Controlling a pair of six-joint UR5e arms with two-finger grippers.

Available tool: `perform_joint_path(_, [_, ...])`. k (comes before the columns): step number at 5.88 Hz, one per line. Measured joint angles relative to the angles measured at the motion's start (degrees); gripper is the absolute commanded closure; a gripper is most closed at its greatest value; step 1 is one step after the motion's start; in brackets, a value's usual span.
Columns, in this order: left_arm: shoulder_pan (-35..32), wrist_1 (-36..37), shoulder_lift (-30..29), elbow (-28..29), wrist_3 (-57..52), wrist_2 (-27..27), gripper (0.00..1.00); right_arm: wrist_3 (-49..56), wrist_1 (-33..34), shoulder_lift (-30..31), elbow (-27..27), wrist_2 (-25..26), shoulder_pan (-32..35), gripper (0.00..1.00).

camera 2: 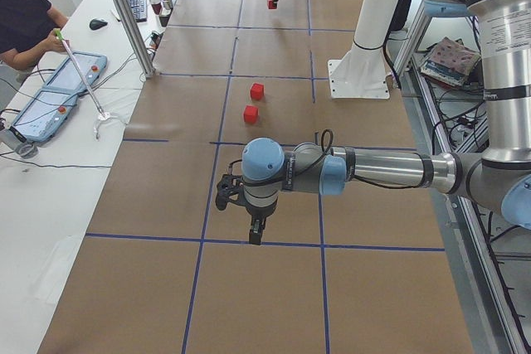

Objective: Form red blocks into L shape at center
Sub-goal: 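Reach the right gripper down and grasp the lone red cube, then carry the red cube with the right gripper toward the table center and lower it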

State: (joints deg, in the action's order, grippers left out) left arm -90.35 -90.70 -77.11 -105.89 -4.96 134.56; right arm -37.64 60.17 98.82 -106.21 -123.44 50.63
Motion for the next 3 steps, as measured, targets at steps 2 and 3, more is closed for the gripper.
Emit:
perform_joint_path(2, [0.00,0.00,0.00,-0.11,0.02,0.00,0.00,-18.15,0.28,-5.44,-6.06,0.22,-8.26,1.00])
perform_joint_path(3, [0.00,-0.06,-0.03,-0.29,-0.08,0.00,0.00,-27.79,2.15,-10.77,-7.01,2.07,-13.61,1.00])
